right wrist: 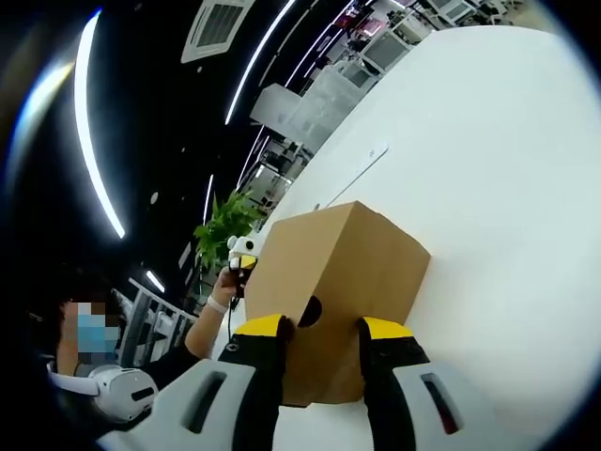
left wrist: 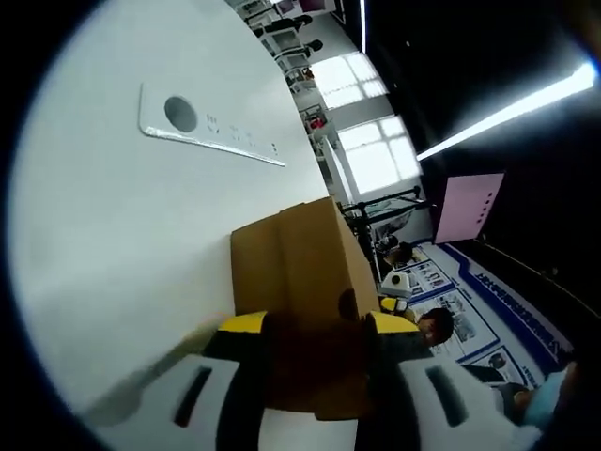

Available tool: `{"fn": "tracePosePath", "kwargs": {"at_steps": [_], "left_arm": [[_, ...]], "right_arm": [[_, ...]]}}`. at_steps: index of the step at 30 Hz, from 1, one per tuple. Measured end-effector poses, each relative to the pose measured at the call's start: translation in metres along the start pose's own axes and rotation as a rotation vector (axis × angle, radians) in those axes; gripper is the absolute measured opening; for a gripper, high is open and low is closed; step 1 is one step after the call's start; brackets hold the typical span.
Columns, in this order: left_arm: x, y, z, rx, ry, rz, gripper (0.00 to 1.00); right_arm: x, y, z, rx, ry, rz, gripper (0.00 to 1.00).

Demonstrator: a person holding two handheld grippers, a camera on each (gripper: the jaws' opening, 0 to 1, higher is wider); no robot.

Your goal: Operate the shoe box by opening the lid, removing the specified soft item, and placing it in the target area until the item is outside and the box remains undamaged.

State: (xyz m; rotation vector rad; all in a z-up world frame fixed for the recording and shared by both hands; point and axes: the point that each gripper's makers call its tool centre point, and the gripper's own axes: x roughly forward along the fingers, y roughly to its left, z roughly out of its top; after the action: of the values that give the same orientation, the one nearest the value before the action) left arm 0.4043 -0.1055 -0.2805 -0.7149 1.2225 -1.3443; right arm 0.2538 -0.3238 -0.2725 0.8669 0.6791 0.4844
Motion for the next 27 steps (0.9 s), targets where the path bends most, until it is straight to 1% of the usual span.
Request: {"fn": "tracePosePath", "kwargs": {"at_steps": [4,7,8,11,14,16,18,21,27], "left_arm": [[-0.0008,-0.0001,0.0014,0.01,0.002,0.007,0.4],[-0.001,0.0015,0.0031,-0.003,0.006,0.003,0.4],[-0.0008,0.0007,0.0018,0.001,0.006,0.003,0.4],[-0.0026,0.0014,0.0056,0.008,0.006,0.014,0.4],[-0.0032,-0.0009,0.0073,0.033,0.005,0.031,0.37],[-0.003,-0.0007,0.0054,0.019,0.004,0.034,0.37],[-0.0039,0.0019,0.0079,-0.006,-0.003,0.026,0.36],[-0.0032,0.0006,0.0064,0.001,-0.003,0.021,0.36],[-0.0036,0.0,0.0068,0.004,-0.001,0.035,0.36]], "right_arm": [[0.0009,0.0016,-0.0015,0.001,0.001,-0.003,0.31],[0.0016,0.0023,-0.0021,0.003,0.0,-0.007,0.31],[0.0015,0.0023,-0.0021,0.002,-0.001,-0.008,0.31],[0.0012,0.0017,-0.0017,0.002,-0.004,-0.01,0.31],[0.0014,0.0021,-0.002,0.002,-0.005,-0.012,0.31],[0.0022,0.0031,-0.0031,0.004,-0.005,-0.011,0.31],[0.0023,0.0031,-0.0031,0.007,-0.004,-0.009,0.31],[0.0022,0.0026,-0.0025,0.014,-0.001,-0.009,0.31],[0.0042,0.0054,-0.0046,0.024,0.0,-0.024,0.31]]}}
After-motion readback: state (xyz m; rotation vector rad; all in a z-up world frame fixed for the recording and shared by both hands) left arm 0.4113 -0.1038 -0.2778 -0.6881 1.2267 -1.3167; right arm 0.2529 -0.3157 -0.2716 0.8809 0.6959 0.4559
